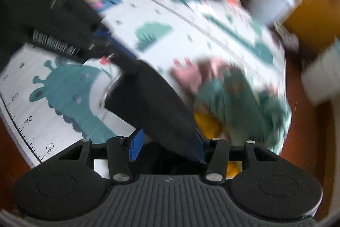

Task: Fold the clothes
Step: 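Lift the black trousers with the left tool and carry them onto open mat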

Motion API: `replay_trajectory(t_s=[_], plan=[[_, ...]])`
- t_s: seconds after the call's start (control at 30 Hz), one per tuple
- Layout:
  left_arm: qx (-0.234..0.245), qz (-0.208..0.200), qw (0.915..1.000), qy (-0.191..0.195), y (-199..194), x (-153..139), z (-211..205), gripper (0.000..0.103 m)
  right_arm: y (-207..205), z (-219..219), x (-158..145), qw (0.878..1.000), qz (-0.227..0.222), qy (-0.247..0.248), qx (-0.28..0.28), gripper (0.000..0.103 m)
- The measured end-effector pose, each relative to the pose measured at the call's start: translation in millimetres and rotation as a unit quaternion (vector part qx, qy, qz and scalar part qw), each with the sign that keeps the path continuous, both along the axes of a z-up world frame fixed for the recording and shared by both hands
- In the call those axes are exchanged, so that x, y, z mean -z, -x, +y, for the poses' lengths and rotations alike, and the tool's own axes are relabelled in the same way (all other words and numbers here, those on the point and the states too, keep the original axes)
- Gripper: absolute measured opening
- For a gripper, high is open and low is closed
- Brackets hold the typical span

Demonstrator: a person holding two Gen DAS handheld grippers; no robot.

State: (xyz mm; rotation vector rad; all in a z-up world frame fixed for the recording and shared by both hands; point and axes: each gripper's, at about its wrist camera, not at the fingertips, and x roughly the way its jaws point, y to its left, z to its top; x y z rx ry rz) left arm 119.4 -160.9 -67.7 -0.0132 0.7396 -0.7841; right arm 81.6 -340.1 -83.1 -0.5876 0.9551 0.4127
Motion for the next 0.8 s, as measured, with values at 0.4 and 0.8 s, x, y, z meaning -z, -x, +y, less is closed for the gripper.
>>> replay_trajectory(t_s=[0.4,0.8], plan=[[-0.027,-0.094,0.9948,-0.028,27,-142,109,0.001,28,113,-50,0.977,-0.119,0.024,-0.176,0.084],[-0.172,-0.125,0.9764,-0.035,26,-172,246,0.001,9,144,-52,0.988,-0.073,0.022,-0.134,0.077]])
